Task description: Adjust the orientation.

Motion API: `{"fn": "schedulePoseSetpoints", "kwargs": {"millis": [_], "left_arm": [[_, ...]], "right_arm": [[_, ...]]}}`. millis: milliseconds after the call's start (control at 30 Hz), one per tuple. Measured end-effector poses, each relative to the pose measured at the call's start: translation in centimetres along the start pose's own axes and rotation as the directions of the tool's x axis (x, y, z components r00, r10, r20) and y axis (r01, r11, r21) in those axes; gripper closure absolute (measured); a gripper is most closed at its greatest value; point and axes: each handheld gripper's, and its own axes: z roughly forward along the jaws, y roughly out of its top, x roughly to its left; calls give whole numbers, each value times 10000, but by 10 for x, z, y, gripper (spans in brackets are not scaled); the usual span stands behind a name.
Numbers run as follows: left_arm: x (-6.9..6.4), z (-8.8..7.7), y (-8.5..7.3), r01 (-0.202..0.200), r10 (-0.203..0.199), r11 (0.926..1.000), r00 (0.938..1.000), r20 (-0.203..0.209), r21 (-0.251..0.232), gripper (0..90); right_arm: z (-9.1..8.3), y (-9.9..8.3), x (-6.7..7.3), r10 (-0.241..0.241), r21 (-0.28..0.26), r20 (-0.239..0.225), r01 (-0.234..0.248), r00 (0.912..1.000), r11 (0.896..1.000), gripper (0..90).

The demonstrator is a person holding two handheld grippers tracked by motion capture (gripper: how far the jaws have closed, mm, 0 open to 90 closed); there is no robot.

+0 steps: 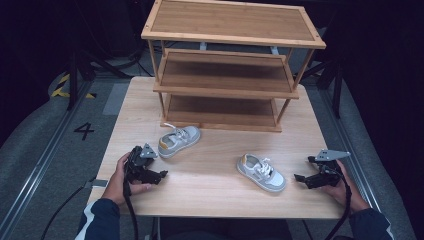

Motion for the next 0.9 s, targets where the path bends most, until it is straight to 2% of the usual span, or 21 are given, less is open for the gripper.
{"fn": "schedulePoseSetpoints", "kwargs": {"millis": [67, 167, 300, 467, 500, 533, 667, 733, 833, 900], "left_arm": [[7, -1, 3, 67, -60, 9998, 9995, 326, -203, 161], [10, 0, 10, 217, -211, 9991, 9996, 185, -368, 161], [10, -2, 20, -156, 157, 9979, 9999, 24, -624, 168], [15, -2, 35, -38, 17, 9936, 9998, -187, -1132, 181], [15, -2, 35, -38, 17, 9936, 9998, -187, -1132, 177], [17, 1, 39, 110, -112, 9925, 9999, -9, -1221, 173], [18, 7, 45, 98, -79, 9928, 9998, 160, -1195, 185], [20, 14, 48, 226, -205, 9923, 9996, 183, -1214, 186], [22, 20, 50, 423, -367, 9928, 9980, 512, -1120, 202], [21, 21, 50, 391, -342, 9930, 9984, 454, -1111, 203]], "right_arm": [[0, 0, 0, -3, 1, 2, 3, 10000, 10000, 6], [0, 0, 0, -1, 1, 1, 1, 10000, 10000, 6], [0, 0, 0, 0, 2, 4, 0, 10000, 10000, 6], [0, 0, 0, 1, 0, 2, -1, 10000, 10000, 6], [0, 0, 0, 1, 0, 2, -1, 10000, 10000, 6], [0, 0, 0, -1, 1, 3, 1, 10000, 10000, 6], [0, 0, 0, 1, 1, 1, -1, 10000, 10000, 6], [0, 0, 0, -1, 2, 3, 1, 10000, 10000, 6], [0, 0, 0, 1, 0, 3, -1, 10000, 10000, 6], [0, 0, 0, -1, 2, 1, 1, 10000, 10000, 6]]}}
